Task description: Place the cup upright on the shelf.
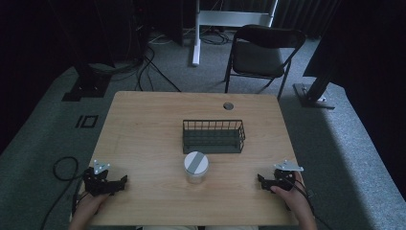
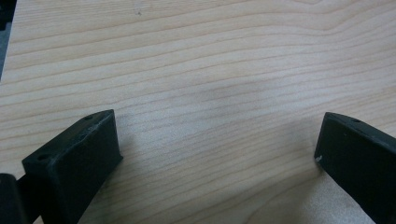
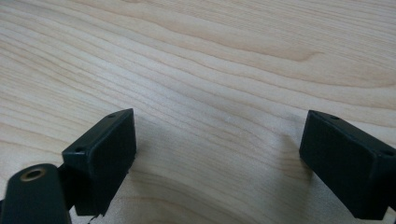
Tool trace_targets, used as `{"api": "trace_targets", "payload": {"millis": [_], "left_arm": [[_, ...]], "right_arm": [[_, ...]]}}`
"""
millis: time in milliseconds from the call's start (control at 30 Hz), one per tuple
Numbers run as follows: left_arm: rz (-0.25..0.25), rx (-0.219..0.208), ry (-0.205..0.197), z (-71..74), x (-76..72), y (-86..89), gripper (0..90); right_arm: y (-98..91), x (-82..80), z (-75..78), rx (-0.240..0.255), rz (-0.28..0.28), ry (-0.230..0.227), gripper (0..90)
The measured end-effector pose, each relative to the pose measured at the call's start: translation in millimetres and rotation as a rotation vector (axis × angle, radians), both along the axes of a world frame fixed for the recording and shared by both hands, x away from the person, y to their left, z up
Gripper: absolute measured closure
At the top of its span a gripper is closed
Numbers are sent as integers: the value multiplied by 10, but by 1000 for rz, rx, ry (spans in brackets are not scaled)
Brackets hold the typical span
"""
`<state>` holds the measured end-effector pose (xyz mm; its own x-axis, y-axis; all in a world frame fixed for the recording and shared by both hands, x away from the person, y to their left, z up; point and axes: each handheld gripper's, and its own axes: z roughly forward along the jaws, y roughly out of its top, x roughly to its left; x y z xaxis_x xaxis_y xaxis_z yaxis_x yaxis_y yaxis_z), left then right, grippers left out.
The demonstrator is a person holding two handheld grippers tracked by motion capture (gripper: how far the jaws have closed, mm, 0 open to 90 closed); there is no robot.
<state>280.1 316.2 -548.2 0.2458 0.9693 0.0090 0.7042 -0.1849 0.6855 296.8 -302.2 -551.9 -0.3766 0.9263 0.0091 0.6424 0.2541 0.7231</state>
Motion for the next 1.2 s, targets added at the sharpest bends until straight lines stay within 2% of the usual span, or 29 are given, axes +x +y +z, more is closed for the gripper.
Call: {"api": "trace_targets", "payload": {"millis": [233, 533, 700, 933, 1200], "left_arm": [[-19, 2, 1, 0, -15, 17, 2], [-18, 1, 0, -1, -18, 16, 2], [-18, 1, 0, -2, -18, 16, 2], [-18, 1, 1, 0, -18, 16, 1], [-18, 1, 1, -1, -18, 16, 2]], "right_arm": [[0, 0, 0, -1, 0, 0, 104], [0, 0, 0, 1, 1, 0, 104], [18, -6, -1, -1, 49, -4, 105], [35, -7, 1, -3, 49, -3, 105], [82, -11, 4, 19, 79, -1, 105]]}}
